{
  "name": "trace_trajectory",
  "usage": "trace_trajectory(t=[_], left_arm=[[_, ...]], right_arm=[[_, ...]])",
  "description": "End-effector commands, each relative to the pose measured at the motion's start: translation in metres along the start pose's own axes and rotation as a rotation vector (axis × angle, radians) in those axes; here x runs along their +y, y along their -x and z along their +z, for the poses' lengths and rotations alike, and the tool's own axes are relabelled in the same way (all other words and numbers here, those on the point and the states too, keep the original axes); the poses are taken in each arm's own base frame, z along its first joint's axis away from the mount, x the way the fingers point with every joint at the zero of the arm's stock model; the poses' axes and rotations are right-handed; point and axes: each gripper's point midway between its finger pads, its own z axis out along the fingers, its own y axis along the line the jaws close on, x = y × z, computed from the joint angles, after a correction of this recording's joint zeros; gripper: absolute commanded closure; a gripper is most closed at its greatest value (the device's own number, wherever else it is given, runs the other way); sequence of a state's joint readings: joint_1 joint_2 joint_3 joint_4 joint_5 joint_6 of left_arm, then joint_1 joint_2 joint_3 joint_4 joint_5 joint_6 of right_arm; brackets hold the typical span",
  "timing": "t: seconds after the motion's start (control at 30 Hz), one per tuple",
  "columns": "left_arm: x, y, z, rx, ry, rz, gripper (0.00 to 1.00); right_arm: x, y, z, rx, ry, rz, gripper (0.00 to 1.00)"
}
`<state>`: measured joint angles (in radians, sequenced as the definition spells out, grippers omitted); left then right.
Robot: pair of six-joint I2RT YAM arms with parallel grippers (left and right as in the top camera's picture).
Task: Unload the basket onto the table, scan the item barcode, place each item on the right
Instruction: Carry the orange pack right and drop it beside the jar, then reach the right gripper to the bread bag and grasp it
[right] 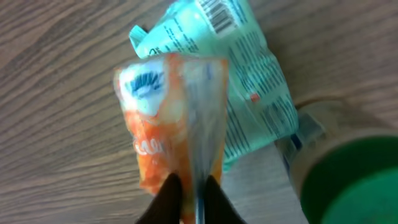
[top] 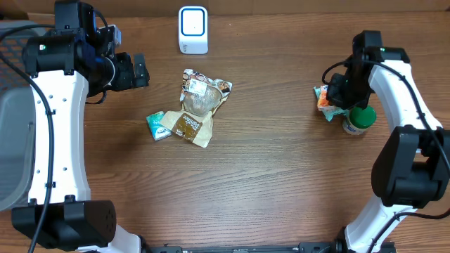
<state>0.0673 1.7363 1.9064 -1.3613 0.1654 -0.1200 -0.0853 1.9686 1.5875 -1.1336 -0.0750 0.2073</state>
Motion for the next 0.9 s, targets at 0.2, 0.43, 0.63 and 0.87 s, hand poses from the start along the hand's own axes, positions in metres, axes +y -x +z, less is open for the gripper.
trace_trajectory(t=[0.2,0.43,0.63,0.87], left_arm=[[-0.006,0.005,-0.008,-0.031,-0.016,0.018,0.01],[-0.006,0.005,-0.008,-0.031,-0.016,0.018,0.0],[-0.006,0.005,-0.008,-0.03,-0.016,0.017,0.0],[-0.006,0.005,-0.008,-0.031,-0.016,0.018,0.01]], right_arm=[[-0.001,-0.003,0.005,0.011,0.006,0.01,0.79],[0.018,0.0,-0.019,0.019,0.09,-0.004,0.64],[0.061,0.0,-0.041,0.011,0.207,-0.063,0.64],[0.131,-0.014,-0.041,-0.001,0.339,-0.191,0.63]])
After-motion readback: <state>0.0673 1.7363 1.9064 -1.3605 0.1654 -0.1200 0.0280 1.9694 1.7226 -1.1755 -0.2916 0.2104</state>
